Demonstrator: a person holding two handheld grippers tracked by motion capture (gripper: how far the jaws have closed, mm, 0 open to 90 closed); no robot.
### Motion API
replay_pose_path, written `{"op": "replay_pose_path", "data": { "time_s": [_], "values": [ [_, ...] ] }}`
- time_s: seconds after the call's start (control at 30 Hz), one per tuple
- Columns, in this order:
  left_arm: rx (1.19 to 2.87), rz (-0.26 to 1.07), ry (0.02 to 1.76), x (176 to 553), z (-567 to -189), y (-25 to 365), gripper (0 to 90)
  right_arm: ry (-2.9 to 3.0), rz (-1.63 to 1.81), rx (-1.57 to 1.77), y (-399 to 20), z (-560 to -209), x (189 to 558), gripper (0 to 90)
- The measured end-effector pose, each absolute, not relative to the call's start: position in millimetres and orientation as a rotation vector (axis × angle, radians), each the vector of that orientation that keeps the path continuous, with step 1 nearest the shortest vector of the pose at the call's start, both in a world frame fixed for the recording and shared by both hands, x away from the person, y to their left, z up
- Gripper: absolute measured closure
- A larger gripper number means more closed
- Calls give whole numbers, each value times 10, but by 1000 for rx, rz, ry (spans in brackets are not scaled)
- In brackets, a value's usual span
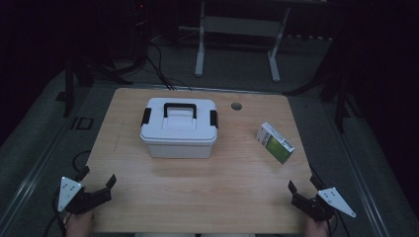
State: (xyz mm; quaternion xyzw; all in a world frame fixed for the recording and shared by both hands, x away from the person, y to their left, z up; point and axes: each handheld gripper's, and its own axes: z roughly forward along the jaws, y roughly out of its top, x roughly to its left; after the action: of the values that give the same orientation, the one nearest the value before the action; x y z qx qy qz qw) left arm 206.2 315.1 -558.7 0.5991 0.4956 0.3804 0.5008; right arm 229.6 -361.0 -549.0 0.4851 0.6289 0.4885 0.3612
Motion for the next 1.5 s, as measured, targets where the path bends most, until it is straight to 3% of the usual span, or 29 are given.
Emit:
{"op": "replay_pose_path", "data": {
  "time_s": [0.13,0.33,0.67,1.03,1.13,1.33,1.5],
  "values": [
    [1463,926,1219,2076,-5600,3169,21,1616,1296,1273,-3613,-5478,2287,139],
    [1496,773,1305,2097,-5544,3159,21,1691,1330,1264,-3505,-5443,2281,131],
    [1522,641,1187,2135,-5481,3097,21,1885,1365,1160,-3211,-5440,2324,136],
    [1555,617,1143,2280,-5460,3055,21,2037,1385,1069,-2851,-5465,2518,148],
    [1567,611,1136,2346,-5461,3034,21,2055,1375,1047,-2768,-5466,2592,205],
    [1599,572,1121,2511,-5459,2972,22,2099,1358,1033,-2594,-5480,2756,208],
    [1612,592,1096,2646,-5452,2879,66,2120,1343,1013,-2438,-5476,2873,288]
  ]
}}
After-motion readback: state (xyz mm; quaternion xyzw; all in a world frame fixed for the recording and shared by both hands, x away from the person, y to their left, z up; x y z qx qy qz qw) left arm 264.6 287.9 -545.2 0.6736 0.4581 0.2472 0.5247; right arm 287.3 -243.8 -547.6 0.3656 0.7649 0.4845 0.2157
